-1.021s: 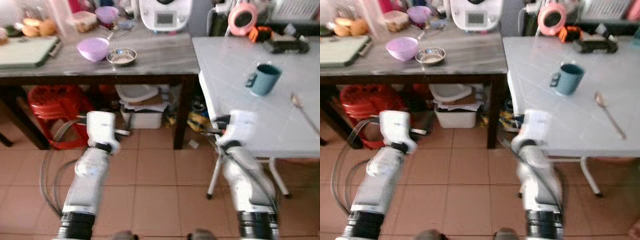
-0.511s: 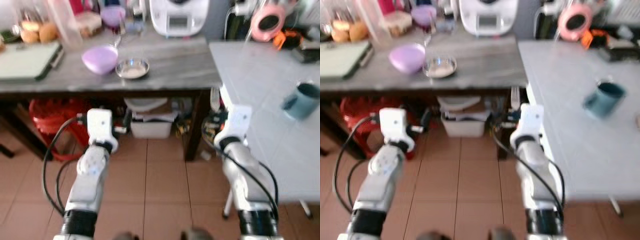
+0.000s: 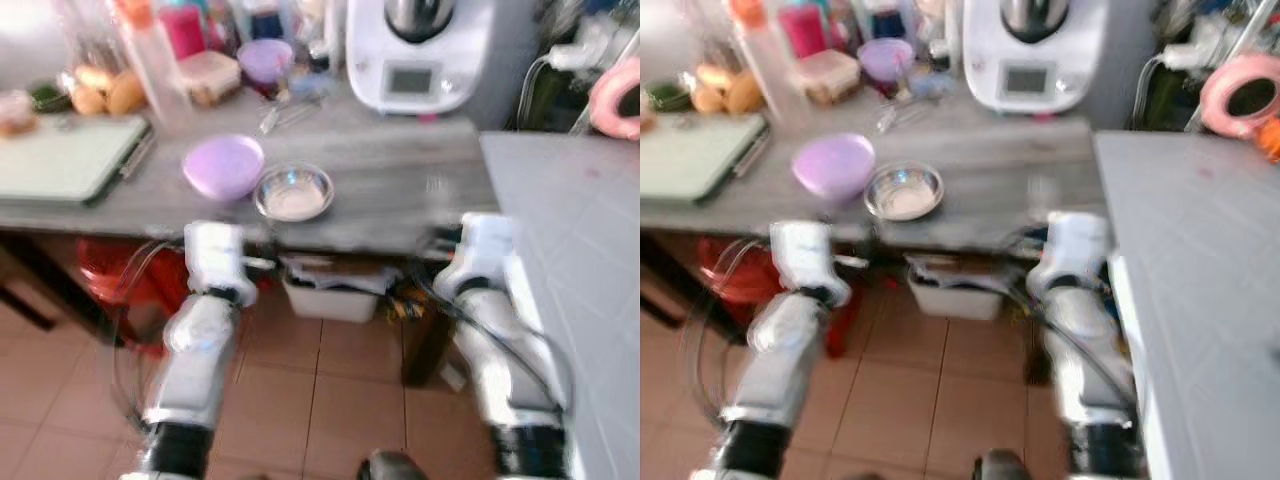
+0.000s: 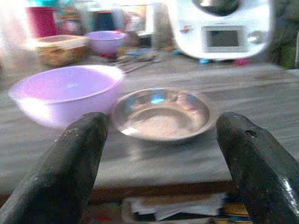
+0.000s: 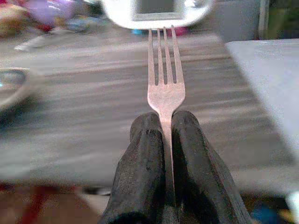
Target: Setting the table
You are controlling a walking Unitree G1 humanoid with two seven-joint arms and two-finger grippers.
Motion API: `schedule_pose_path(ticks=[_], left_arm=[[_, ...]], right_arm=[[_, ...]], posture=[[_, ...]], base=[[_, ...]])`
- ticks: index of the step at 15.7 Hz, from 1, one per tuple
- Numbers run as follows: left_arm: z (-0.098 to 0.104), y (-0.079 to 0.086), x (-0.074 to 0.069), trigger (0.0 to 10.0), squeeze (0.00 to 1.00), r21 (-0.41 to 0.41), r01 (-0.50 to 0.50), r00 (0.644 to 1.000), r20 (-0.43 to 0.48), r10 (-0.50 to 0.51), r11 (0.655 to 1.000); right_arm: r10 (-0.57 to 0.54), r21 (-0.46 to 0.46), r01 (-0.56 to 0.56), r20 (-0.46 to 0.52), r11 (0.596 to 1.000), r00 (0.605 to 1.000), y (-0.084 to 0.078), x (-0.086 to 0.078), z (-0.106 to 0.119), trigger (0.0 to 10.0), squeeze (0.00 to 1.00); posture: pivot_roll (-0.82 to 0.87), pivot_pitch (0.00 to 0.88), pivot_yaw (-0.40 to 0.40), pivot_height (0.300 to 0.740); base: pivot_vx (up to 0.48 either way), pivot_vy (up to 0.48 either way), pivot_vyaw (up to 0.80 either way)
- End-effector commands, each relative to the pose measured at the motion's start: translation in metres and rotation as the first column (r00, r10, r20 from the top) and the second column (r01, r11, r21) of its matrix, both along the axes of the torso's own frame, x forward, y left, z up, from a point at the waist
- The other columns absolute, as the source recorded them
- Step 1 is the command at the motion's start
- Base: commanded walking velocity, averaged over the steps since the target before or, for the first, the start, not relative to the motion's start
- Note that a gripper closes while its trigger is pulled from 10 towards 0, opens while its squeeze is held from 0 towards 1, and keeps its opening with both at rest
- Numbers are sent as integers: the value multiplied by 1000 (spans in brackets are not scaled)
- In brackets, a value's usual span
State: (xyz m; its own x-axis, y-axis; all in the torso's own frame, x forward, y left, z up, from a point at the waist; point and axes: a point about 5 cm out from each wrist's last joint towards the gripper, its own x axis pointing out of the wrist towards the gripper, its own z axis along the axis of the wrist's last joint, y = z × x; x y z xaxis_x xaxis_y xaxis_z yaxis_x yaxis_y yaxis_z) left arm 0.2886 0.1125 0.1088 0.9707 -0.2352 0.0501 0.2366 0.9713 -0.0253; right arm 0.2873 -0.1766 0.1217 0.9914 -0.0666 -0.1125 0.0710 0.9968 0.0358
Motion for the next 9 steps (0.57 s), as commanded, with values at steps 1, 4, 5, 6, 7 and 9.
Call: schedule_pose_path(ticks=[1, 4, 5, 6, 7, 9], left_arm=[[1, 12, 2, 10000, 0, 17, -41, 999, 0, 41, 999], [1, 11, 2, 10000, 0, 26, -40, 999, 7, 39, 999], [1, 12, 1, 10000, 0, 22, -46, 999, 5, 46, 999], [2, 14, 0, 10000, 0, 23, -53, 999, 10, 53, 998], [2, 16, -2, 10000, 0, 30, -57, 998, 13, 57, 998], [1, 18, -6, 10000, 0, 37, -58, 998, 12, 58, 998]], right_arm=[[14, 17, -15, 32, 1000, 999, 8, 2, 6, 10000, 0], [3, 18, -3, 24, 1000, 1000, 7, 2, 5, 10000, 0], [-6, 19, 6, 24, 1000, 1000, 6, 2, 5, 10000, 0], [-19, 15, 19, 23, 1000, 1000, 4, 2, 4, 10000, 0], [-38, 17, 38, 15, 999, 999, 2, 2, 3, 10000, 0], [-91, 65, 92, -16, 994, 996, -5, 3, -2, 10000, 0]], posture=[[-65, 0, 43, 740], [-66, 0, 44, 740], [-65, 0, 44, 740], [-63, 0, 45, 740], [-61, 0, 44, 740], [-53, 0, 43, 740]], base=[[334, 345, 0], [180, 409, 0], [0, 0, 0], [0, 0, 0], [0, 0, 0], [0, 0, 0]])
